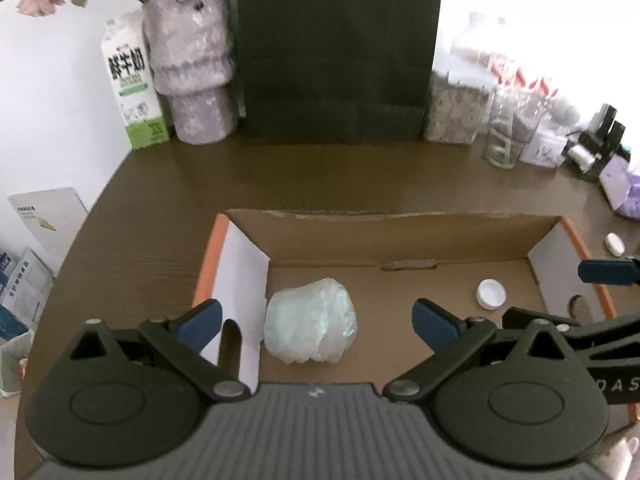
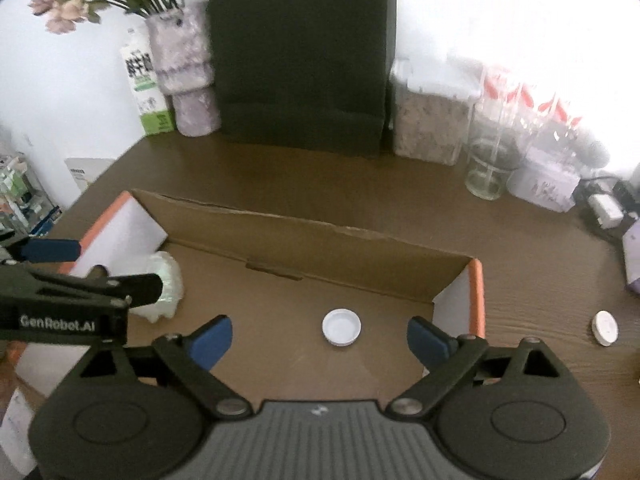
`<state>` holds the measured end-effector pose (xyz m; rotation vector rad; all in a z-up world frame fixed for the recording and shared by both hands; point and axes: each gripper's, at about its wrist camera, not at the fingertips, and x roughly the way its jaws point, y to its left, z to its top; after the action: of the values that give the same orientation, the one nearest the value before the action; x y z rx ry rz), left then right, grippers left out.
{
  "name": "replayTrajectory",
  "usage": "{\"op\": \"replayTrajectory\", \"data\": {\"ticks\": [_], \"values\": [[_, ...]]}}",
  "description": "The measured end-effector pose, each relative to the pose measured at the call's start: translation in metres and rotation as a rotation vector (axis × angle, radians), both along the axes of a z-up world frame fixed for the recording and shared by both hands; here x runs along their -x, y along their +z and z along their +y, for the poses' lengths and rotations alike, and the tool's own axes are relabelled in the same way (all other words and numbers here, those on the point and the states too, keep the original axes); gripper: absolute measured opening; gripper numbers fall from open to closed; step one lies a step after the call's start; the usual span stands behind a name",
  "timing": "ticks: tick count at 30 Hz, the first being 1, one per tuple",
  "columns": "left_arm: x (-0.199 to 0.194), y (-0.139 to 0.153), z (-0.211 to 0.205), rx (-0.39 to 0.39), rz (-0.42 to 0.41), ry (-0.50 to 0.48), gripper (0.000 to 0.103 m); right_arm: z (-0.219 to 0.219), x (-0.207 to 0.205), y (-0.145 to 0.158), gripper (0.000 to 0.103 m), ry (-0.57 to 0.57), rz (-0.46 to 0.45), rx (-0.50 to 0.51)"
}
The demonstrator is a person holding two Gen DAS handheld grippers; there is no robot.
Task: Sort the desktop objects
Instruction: 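Carry the bag and cap into the cardboard box and open both grippers, then move the left gripper to the white bottle cap on the table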
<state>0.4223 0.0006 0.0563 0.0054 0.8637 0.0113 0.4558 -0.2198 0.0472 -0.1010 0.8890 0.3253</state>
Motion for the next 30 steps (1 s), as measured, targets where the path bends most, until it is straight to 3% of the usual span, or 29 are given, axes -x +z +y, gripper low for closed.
{"op": "replayTrajectory", "data": {"ticks": [5, 16, 23, 30], "values": [[0.031, 0.022, 0.004, 0.022, -0.075, -0.008, 0.103, -0.003, 0.032, 0.026, 0.101, 0.007, -0.076, -0.009], [0.128, 0.054, 0.040, 0.081, -0.270, 0.020, 0.103, -0.025, 0.125, 0.066, 0.103, 0.034, -0.251, -0.046], [0.201, 0.049, 0.065, 0.072, -0.395, 0.044, 0.103, -0.045, 0.194, 0.054, 0.103, 0.042, -0.323, -0.062], [0.266, 0.021, 0.085, 0.055, -0.482, 0.092, 0.103, -0.066, 0.262, 0.025, 0.103, 0.003, -0.378, -0.097]]}}
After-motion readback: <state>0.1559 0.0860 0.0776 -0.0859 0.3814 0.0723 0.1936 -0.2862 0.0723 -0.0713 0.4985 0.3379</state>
